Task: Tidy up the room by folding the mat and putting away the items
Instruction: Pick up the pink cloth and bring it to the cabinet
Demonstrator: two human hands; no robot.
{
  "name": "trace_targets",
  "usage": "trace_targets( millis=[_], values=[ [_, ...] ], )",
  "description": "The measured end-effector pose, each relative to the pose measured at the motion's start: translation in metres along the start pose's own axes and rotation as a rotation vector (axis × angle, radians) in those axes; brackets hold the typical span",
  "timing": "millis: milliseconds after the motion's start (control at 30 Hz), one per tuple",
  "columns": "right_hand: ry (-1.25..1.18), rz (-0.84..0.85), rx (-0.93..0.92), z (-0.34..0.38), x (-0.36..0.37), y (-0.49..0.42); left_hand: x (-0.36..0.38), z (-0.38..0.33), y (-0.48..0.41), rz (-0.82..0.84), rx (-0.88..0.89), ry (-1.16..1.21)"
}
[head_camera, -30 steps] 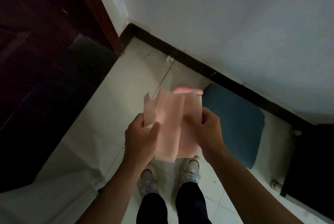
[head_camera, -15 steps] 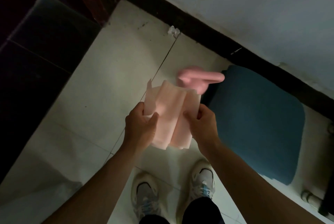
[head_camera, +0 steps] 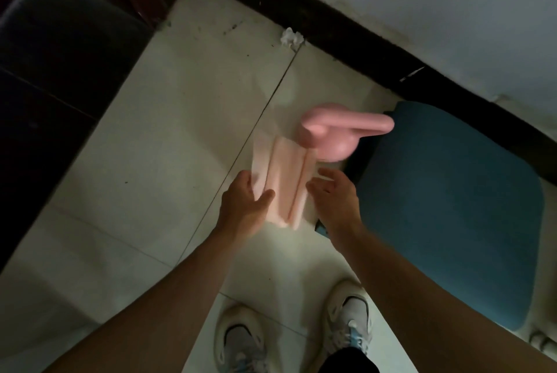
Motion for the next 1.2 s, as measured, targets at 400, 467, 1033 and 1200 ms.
trace_targets(
  millis=[400, 467, 1033, 1200],
  values=[
    [-0.082, -0.015, -0.064, 0.032, -0.026, 0.028, -0.037, -0.032, 0.022, -0.067, -0.010, 0.193],
    [-0.104, -0.001, -0.078, 0.042, -0.034, 0.038, -0.044, -0.045, 0.029, -0.074, 0.018, 0.205],
    [-0.237, 0.031, -0.394, 0.197, -0.179, 0.178, -0.125, -0.269, 0.158, -0.024, 0.285, 0.250],
    [-0.310, -0.001, -0.461, 0.262, -0.256, 0.246, -0.150, -0.370, 0.227, -0.039, 0.351, 0.285]
  ],
)
Point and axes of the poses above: each hand's wrist, its own y-axis away from the middle knuckle, its own x-axis out of the palm, z = x × y, the point moved 3 cm from there along -y, towards the middle knuckle, and after that the axes turned 8 degrees about y, right-handed, at the moved point
